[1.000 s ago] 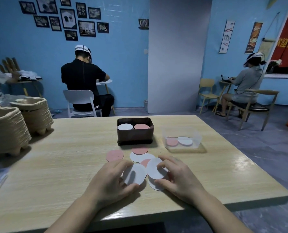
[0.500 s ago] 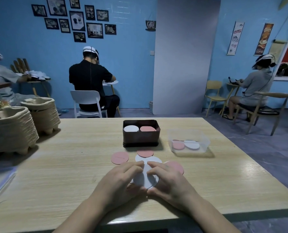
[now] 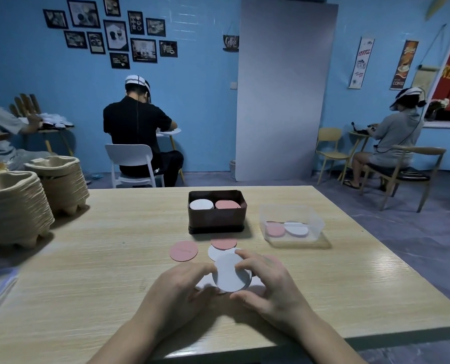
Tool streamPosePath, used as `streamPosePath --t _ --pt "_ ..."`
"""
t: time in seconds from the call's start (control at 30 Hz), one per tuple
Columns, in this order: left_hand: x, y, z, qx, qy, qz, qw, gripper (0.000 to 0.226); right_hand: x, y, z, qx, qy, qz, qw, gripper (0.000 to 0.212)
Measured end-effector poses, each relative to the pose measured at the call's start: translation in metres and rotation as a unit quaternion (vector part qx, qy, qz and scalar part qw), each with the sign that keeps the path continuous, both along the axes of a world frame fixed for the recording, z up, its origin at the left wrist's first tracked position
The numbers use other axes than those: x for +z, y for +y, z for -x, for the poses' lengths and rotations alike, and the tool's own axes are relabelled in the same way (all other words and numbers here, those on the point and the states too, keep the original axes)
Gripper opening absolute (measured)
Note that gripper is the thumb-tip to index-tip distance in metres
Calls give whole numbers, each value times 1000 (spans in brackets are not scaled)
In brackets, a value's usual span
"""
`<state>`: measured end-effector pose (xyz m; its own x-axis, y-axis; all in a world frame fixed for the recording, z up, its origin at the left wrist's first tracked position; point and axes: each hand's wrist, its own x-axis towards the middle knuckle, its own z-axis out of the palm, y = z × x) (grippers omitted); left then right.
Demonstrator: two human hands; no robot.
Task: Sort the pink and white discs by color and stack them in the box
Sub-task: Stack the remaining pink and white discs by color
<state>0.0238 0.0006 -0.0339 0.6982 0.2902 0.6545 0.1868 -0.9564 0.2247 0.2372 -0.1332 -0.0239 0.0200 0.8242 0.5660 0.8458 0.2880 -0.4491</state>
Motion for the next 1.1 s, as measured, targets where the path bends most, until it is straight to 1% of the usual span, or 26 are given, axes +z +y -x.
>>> streamPosePath --t 0.1,0.17,0.4,0.63,0.73,0.83,0.93,1.0,1.1 --pt "1 1 -1 4 15 -29 999 21 -1 2 1 -4 -8 15 1000 40" --pt "1 0 -1 1 22 -33 999 19 -2 2 0 -7 -11 25 1000 39" --pt "6 -3 2 4 24 21 999 22 1 0 1 -13 -13 38 999 39" --pt "2 1 1 -11 26 4 1000 23 1 0 0 -6 -21 46 999 42" --pt "1 3 1 -9 31 2 999 22 1 0 2 -4 -41 61 997 43" --pt "1 2 1 -3 40 11 999 25 1 0 3 -9 -44 70 997 42" --pt "2 2 1 6 25 49 998 27 2 0 2 -21 -40 66 997 40" --pt "2 3 0 11 23 58 998 28 3 0 0 -25 -51 58 997 38" --pt "2 8 -3 15 54 39 998 29 3 3 -7 -11 -90 51 995 37"
